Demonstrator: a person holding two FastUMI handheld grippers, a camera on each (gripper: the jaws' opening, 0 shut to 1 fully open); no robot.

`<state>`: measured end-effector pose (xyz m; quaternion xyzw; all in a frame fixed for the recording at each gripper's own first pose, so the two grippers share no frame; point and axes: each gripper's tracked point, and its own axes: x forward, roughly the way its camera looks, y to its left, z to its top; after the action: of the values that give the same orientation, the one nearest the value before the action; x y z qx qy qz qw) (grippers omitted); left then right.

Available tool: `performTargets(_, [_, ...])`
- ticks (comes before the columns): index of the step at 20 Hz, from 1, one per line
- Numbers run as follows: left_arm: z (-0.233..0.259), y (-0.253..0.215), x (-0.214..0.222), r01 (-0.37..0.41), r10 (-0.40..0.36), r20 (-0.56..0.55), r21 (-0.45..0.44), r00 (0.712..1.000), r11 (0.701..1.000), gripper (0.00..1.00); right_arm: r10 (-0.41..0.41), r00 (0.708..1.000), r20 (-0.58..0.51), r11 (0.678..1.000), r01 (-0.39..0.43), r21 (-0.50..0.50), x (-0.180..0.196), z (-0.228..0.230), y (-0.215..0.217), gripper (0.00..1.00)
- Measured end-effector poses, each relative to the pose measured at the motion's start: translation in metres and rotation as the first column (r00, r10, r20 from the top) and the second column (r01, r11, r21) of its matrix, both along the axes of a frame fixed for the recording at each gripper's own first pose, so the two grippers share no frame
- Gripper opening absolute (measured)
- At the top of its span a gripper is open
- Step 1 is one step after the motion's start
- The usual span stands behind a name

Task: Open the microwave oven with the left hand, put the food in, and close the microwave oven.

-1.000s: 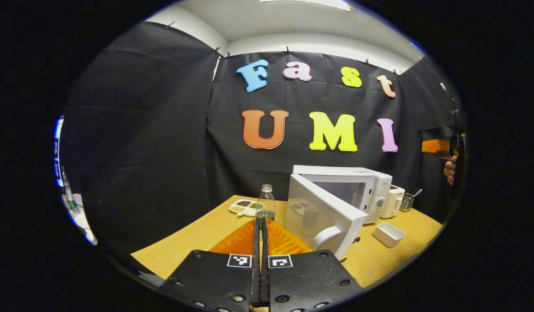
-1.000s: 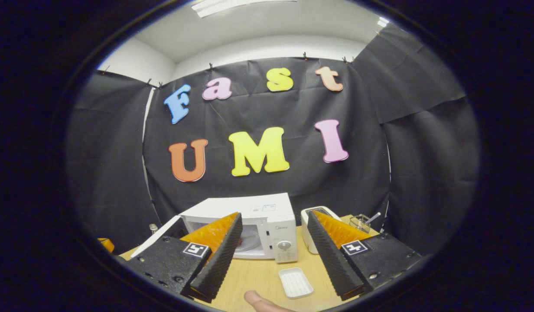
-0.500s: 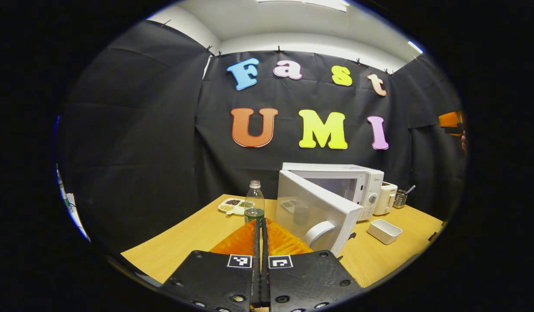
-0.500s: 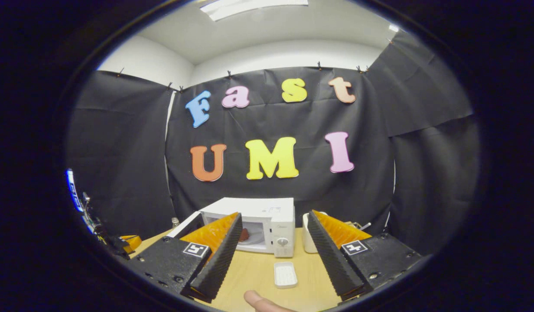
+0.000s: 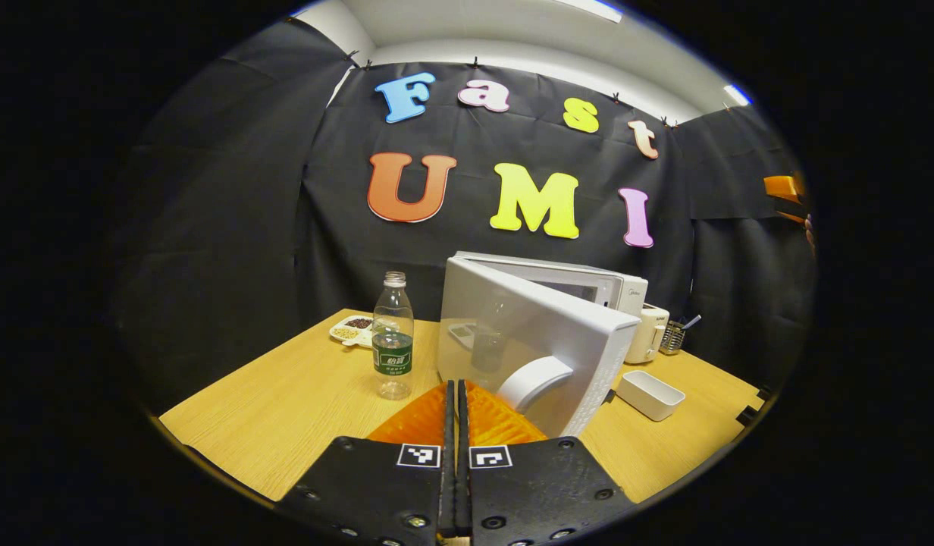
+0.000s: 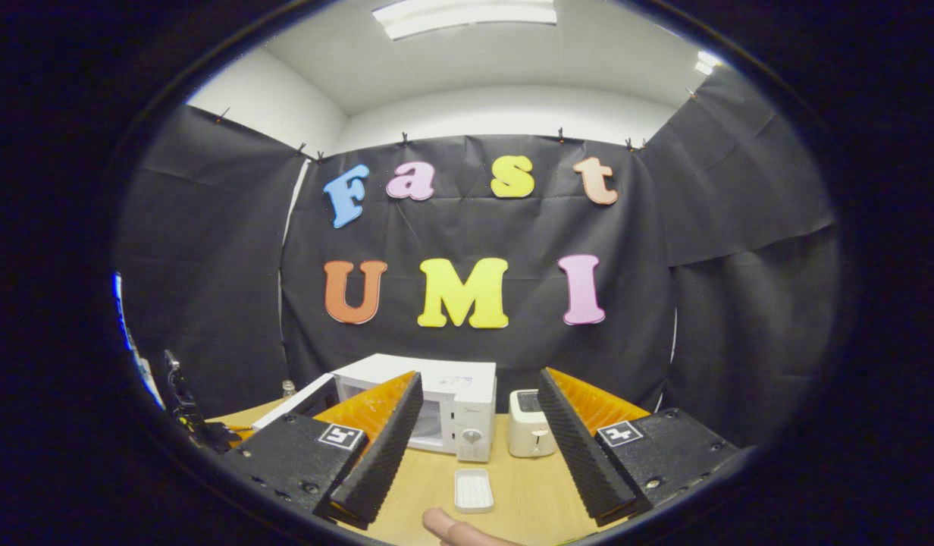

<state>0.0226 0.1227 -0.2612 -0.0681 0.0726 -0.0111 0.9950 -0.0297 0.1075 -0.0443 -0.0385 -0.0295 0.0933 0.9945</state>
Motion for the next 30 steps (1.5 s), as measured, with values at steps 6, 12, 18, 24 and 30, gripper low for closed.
performTargets(6, [-0.001, -0.034, 0.014, 0.051, -0.051, -0.012, 0.035, 0.999, 0.998, 0.00, -0.008, 1.000, -0.017, 0.999, 0.009, 0.043, 0.015, -0.008, -0.013, 0.97])
performTargets(12, [0.002, -0.078, 0.040, 0.118, -0.117, -0.023, 0.050, 0.993, 0.992, 0.00, -0.025, 0.998, -0.057, 0.998, 0.028, 0.056, 0.029, -0.019, -0.033, 0.97])
performTargets(18, [0.007, -0.133, 0.074, 0.215, -0.214, -0.010, 0.069, 0.977, 0.974, 0.00, -0.038, 0.997, -0.068, 0.995, 0.044, 0.085, 0.035, -0.024, -0.058, 0.97])
performTargets(24, [0.005, -0.170, 0.113, 0.261, -0.261, -0.021, 0.040, 0.965, 0.964, 0.00, -0.019, 0.999, -0.049, 0.995, 0.023, 0.092, 0.041, -0.023, -0.066, 0.97])
performTargets(30, [0.007, -0.197, 0.152, 0.292, -0.292, -0.026, 0.034, 0.956, 0.956, 0.00, -0.011, 0.998, -0.055, 0.995, 0.017, 0.101, 0.054, -0.027, -0.074, 0.97])
